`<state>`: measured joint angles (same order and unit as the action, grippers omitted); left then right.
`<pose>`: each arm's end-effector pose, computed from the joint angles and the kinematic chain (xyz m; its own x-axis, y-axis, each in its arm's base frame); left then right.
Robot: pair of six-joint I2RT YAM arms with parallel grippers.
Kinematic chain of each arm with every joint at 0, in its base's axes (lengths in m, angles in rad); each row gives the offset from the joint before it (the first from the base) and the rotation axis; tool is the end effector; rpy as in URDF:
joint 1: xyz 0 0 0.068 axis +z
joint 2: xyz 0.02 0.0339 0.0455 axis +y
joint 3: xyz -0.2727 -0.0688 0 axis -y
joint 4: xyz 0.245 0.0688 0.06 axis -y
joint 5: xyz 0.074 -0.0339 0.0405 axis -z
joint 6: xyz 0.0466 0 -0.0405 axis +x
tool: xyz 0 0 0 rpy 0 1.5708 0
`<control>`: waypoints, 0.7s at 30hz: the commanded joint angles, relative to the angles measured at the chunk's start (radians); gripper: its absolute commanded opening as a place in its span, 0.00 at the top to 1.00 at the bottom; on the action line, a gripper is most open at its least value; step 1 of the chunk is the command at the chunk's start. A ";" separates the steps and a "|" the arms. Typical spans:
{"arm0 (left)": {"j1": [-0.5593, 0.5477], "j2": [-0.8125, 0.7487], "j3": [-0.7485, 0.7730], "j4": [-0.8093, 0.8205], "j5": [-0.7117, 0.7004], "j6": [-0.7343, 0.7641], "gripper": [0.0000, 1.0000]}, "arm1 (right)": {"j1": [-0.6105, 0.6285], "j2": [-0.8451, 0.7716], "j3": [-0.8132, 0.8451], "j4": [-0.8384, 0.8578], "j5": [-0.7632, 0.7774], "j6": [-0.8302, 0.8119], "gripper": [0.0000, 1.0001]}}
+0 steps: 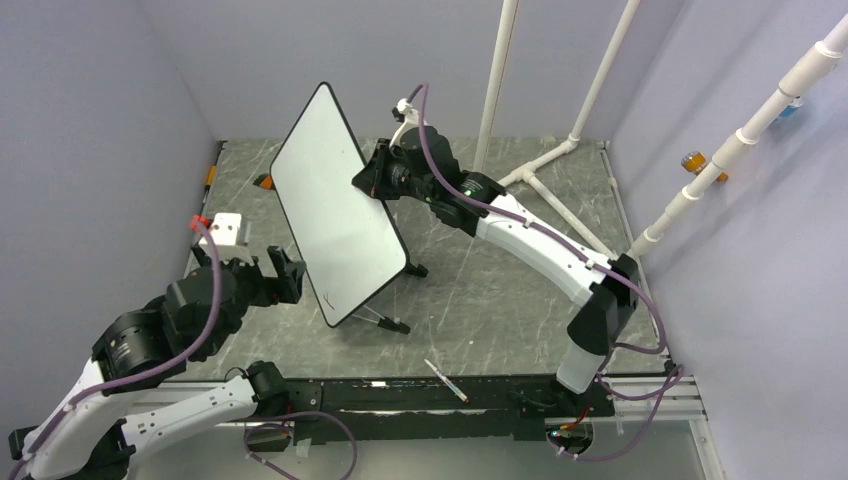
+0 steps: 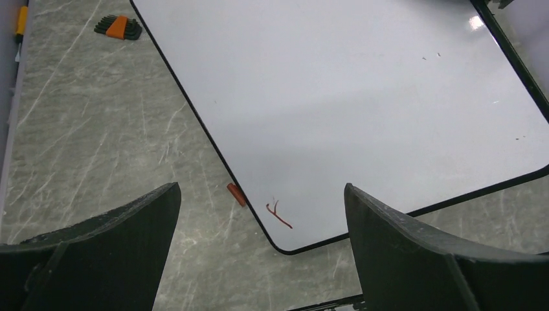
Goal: Write a sentence on the whiteboard
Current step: Pick up the whiteboard at the center of the board, then place the whiteboard on the whiteboard stand.
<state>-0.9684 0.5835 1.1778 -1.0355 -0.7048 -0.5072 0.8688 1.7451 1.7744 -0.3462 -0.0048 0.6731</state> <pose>0.0593 -0.0330 0.4039 -0.3551 -0.1366 -0.9248 0.1410 0.9701 -0.1974 0.2743 0.3247 0.4116 -0.6352 0.2143 -0.7420 -0.4739 0.6505 0.5935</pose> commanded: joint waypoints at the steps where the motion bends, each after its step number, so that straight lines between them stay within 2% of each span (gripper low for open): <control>1: 0.003 -0.042 0.019 0.072 0.003 -0.025 0.01 | -0.028 -0.177 -0.041 0.355 -0.023 0.117 1.00; 5: 0.004 -0.025 0.010 0.159 0.068 0.005 0.01 | -0.086 -0.305 -0.161 0.447 -0.029 0.176 1.00; 10: 0.036 0.028 0.025 0.261 0.192 0.031 0.01 | -0.178 -0.477 -0.300 0.474 -0.027 0.215 1.00; 15: 0.212 0.089 0.013 0.412 0.499 0.054 0.01 | -0.252 -0.622 -0.377 0.450 -0.035 0.232 1.00; 21: 0.409 0.109 -0.063 0.642 0.865 0.000 0.01 | -0.279 -0.743 -0.397 0.391 -0.028 0.223 1.00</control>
<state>-0.6598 0.6926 1.1519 -0.6212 -0.1658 -0.4793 0.5903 1.1137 1.3506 -0.1722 -0.0074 0.8272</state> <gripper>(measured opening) 0.994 0.088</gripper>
